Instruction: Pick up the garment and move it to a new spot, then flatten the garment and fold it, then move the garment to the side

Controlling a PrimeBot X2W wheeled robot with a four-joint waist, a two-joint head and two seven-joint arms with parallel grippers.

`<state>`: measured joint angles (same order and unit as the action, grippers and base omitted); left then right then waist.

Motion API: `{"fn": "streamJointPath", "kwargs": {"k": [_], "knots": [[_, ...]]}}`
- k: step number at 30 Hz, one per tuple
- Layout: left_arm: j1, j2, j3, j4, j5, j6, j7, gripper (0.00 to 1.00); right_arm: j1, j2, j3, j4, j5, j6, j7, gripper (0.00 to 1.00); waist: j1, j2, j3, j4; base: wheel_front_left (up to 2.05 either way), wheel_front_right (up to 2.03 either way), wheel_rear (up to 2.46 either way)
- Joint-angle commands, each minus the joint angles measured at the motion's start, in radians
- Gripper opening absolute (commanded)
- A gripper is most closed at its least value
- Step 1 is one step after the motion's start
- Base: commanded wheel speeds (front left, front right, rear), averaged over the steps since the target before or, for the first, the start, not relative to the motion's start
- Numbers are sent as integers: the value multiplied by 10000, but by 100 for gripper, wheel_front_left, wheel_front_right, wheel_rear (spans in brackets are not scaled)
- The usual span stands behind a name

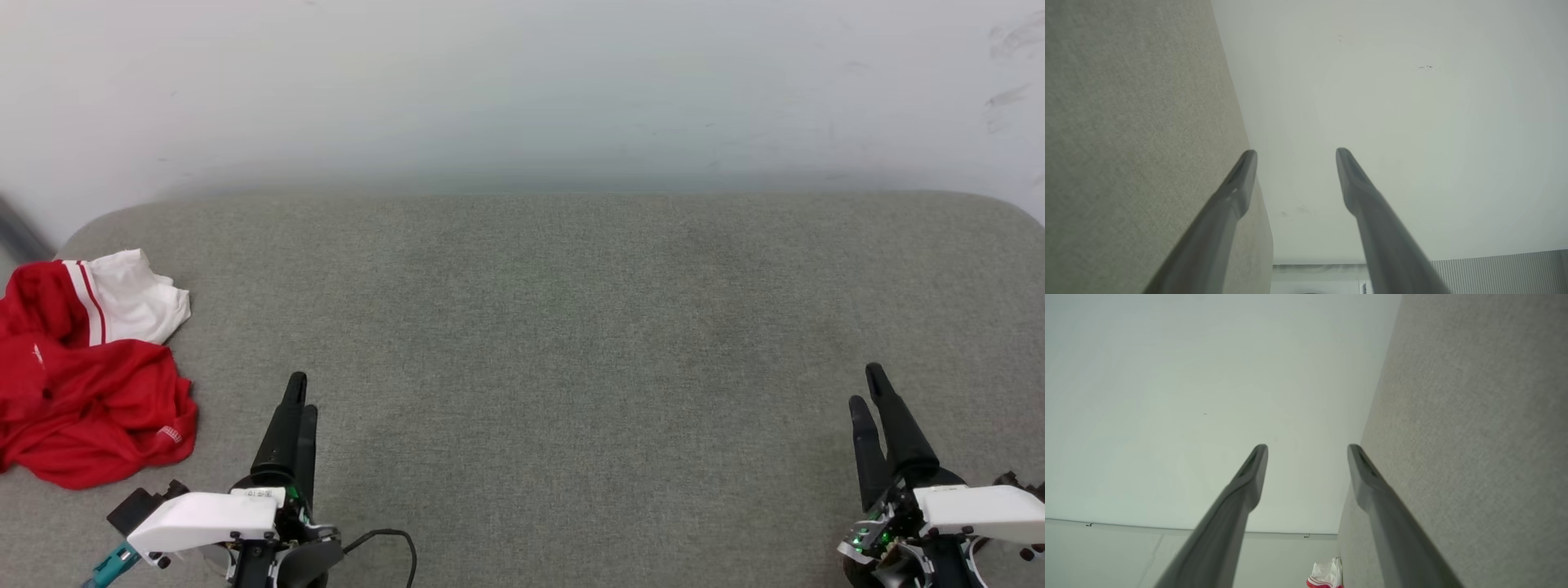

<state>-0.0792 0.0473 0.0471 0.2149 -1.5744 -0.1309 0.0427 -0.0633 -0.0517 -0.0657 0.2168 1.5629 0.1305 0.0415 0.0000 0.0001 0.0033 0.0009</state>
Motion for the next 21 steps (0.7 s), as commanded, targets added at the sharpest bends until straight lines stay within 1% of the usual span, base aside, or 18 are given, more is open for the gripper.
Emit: {"fn": "streamJointPath", "kwargs": {"k": [1, 4, 8, 10, 21], "knots": [[-290, 34, -81, -290, 261, -5, -122, 100, -141, -42, 90, -292, -239, 2, -122, 100, 0, -1, 0, 4, 0, 0, 0], [-298, 32, -162, -454, 629, -4, -254, 100, -137, -68, 185, -412, -602, 2, -260, 100, 0, -1, 2, 6, 0, 0, 0], [-303, 39, -318, -623, 1535, -4, -464, 100, -126, -76, 256, -657, -1475, 2, -466, 100, 0, -1, 6, 11, 0, 0, 0], [-317, 47, -388, -663, 2142, -4, -585, 100, -115, -92, 338, -765, -2192, 2, -587, 100, 0, -1, 2, 17, 0, 0, 0], [-320, 47, -433, -649, 4720, -3, -995, 100, -131, -128, 612, -918, -5037, 3, -993, 100, 0, -1, -20, 36, 0, 0, 0]]}}
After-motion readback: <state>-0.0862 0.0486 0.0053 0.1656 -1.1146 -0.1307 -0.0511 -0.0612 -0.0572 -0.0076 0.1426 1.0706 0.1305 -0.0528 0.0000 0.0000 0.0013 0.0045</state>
